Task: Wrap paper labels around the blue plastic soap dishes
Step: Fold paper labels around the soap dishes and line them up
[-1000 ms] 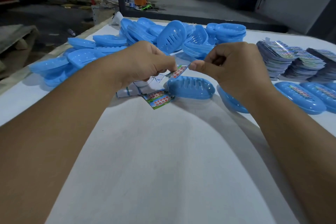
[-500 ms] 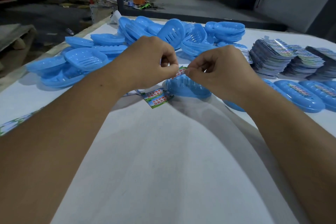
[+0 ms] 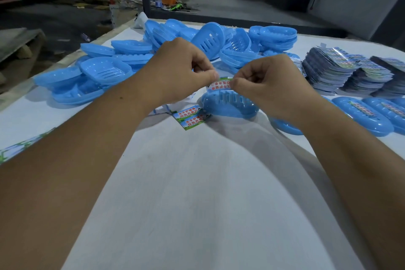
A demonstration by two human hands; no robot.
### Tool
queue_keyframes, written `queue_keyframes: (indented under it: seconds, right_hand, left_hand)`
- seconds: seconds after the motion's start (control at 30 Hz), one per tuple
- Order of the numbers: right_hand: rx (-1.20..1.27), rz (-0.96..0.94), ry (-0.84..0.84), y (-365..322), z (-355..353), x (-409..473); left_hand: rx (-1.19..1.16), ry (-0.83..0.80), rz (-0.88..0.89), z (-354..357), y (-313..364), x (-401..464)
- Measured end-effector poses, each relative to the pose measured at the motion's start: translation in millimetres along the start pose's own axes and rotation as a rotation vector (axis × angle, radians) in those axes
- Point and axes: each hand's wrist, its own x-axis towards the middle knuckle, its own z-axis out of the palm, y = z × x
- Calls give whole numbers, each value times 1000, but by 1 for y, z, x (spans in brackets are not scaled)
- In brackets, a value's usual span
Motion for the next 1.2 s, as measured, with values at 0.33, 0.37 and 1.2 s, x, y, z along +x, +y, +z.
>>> queue_keyframes:
  seconds: [0.33, 0.37, 1.2]
  right_hand:
    - [171, 205, 69, 0, -8, 3]
    - [191, 221, 59, -1, -9, 3]
    - [-175, 359, -104, -1, -10, 0]
  left_hand:
    - [-194, -15, -196, 3, -5, 2]
    - [-210, -17, -200, 3, -5, 2]
    - [-106, -152, -352, 34, 1, 3]
